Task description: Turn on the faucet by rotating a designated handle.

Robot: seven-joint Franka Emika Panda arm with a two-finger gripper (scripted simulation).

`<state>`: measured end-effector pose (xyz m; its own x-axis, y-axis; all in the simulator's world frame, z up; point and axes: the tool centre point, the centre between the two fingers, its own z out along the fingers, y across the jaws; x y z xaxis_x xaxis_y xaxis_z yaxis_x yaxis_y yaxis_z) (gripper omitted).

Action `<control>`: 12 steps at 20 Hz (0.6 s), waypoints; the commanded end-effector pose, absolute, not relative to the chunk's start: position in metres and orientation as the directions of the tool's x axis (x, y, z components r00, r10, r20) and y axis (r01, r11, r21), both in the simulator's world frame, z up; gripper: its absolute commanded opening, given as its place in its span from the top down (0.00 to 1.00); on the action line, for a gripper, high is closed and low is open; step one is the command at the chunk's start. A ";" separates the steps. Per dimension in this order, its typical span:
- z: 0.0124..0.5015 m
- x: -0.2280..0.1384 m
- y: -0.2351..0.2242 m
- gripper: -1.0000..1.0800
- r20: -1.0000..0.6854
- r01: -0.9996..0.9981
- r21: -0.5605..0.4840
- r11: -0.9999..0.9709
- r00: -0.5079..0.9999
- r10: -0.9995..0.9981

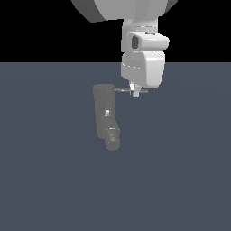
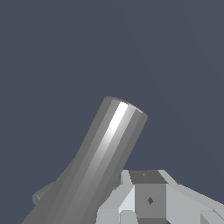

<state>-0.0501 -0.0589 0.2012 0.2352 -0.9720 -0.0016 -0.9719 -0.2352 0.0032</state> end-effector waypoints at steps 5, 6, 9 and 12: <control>0.201 -0.030 -0.081 1.00 0.000 -0.976 0.000 -0.216 0.216 -0.976; 0.201 -0.027 -0.084 1.00 0.000 -0.976 0.000 -0.216 0.216 -0.976; 0.201 -0.019 -0.090 1.00 0.000 -0.977 0.000 -0.213 0.213 -0.977; 0.201 -0.013 -0.095 1.00 0.000 -0.977 0.000 -0.212 0.212 -0.977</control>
